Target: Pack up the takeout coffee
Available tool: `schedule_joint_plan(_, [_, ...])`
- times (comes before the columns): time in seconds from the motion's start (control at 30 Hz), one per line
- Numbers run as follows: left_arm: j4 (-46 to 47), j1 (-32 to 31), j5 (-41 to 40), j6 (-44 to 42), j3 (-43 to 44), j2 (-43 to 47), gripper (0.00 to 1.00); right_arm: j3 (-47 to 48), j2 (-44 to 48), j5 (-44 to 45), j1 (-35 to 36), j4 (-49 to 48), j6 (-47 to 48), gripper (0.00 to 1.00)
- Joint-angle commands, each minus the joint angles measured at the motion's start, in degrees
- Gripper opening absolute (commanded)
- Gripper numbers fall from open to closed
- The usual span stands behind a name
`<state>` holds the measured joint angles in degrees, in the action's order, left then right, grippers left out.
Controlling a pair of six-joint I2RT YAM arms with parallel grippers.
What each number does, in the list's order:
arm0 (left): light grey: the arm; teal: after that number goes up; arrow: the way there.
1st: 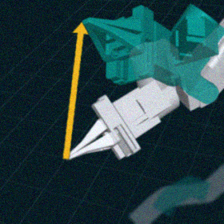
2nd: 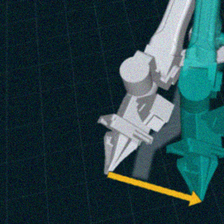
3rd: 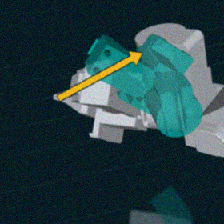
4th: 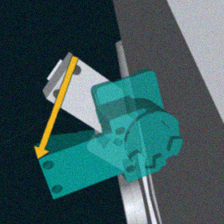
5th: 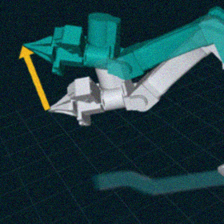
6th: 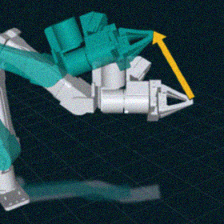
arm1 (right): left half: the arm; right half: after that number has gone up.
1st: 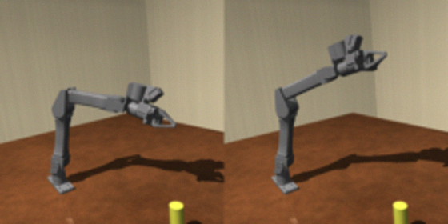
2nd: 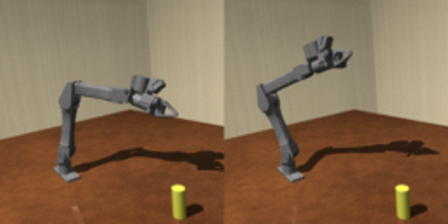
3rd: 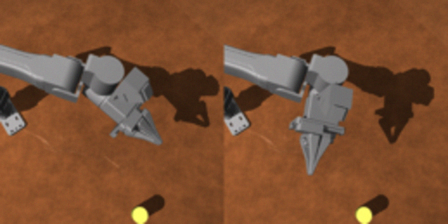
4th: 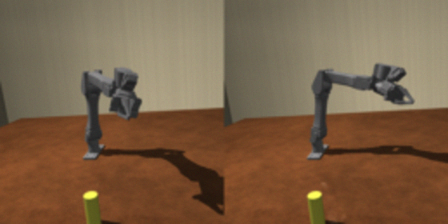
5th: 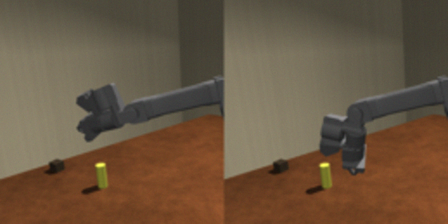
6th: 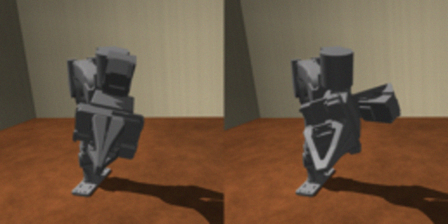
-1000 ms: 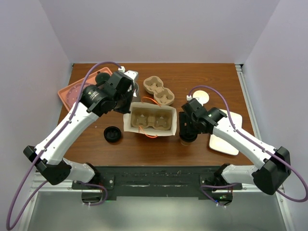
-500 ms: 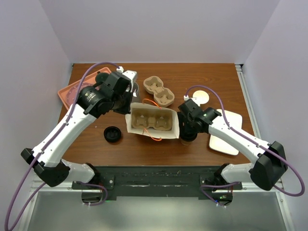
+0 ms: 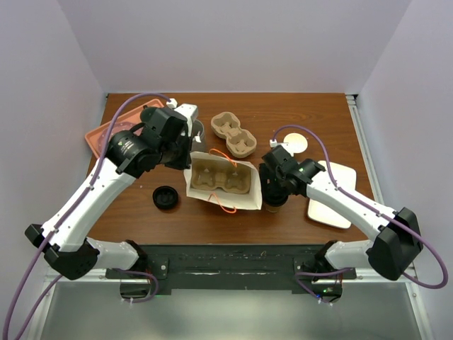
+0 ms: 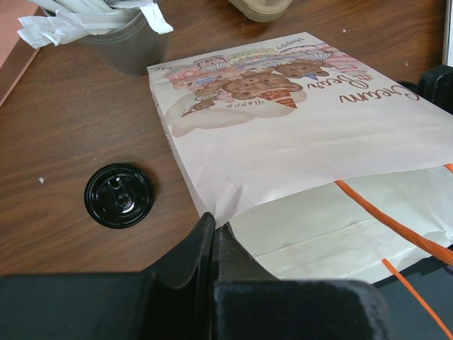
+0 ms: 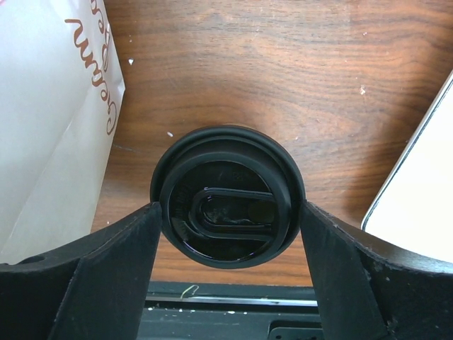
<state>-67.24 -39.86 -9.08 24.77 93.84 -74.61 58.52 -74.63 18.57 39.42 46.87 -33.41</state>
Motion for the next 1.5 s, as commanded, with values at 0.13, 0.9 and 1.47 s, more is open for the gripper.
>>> schedule_joint_plan(0.13, [2.12,0.31,1.26,0.98,0.02,1.22,0.0,0.98,-1.75,1.91,0.31,1.2,0.63,0.85])
schedule_joint_plan(0.9, [2.38,0.31,1.96,1.24,-1.03,2.01,0.0,4.32,-2.27,3.32,0.48,3.58,0.01,0.86])
schedule_joint_plan(1.47, [2.47,0.31,2.31,0.71,0.11,0.87,0.0,3.53,-4.38,3.14,0.92,4.1,0.45,0.81])
